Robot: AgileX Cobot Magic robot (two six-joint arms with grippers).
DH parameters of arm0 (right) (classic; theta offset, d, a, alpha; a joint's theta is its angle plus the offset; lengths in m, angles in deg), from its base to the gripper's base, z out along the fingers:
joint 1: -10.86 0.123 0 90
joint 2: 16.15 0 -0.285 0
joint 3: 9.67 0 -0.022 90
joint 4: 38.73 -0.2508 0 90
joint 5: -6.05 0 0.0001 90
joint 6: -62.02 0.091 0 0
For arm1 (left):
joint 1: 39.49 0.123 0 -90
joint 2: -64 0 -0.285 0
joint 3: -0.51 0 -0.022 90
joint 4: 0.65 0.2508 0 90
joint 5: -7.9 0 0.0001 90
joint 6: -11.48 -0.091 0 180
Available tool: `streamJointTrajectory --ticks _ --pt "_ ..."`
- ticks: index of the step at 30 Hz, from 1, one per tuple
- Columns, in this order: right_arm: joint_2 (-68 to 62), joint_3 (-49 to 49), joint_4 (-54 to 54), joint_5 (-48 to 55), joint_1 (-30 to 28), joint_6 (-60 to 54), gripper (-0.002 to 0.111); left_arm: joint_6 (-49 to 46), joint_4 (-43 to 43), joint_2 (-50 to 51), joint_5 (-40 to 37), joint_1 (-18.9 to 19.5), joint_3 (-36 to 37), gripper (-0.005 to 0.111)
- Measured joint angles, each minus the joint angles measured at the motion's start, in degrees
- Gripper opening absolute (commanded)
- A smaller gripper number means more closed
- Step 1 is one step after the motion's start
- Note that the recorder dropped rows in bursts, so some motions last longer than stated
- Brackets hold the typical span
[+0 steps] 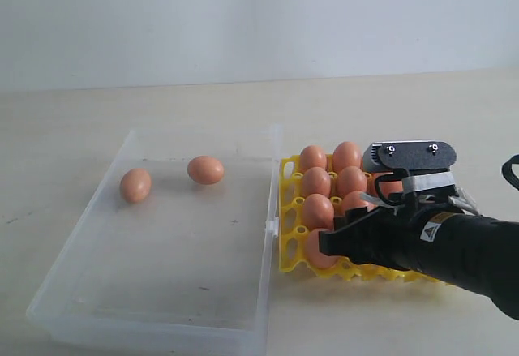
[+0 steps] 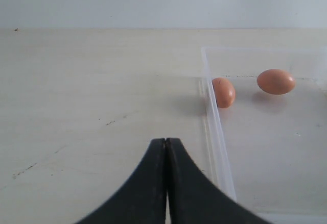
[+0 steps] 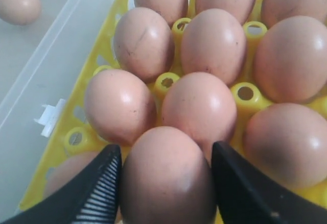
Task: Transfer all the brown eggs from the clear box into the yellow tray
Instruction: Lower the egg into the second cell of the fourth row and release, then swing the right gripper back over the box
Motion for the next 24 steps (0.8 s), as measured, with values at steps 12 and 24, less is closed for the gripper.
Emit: streamJointTrajectory --ticks 12,24 --pt "1.96 0.13 -0.66 2.27 0.00 -0.10 0.059 0.00 0.00 0.00 0.00 0.00 0.00 0.000" --pt "18.93 13.09 -0.48 18.55 0.00 -5.02 0.037 0.00 0.00 0.00 0.00 0.00 0.00 0.000"
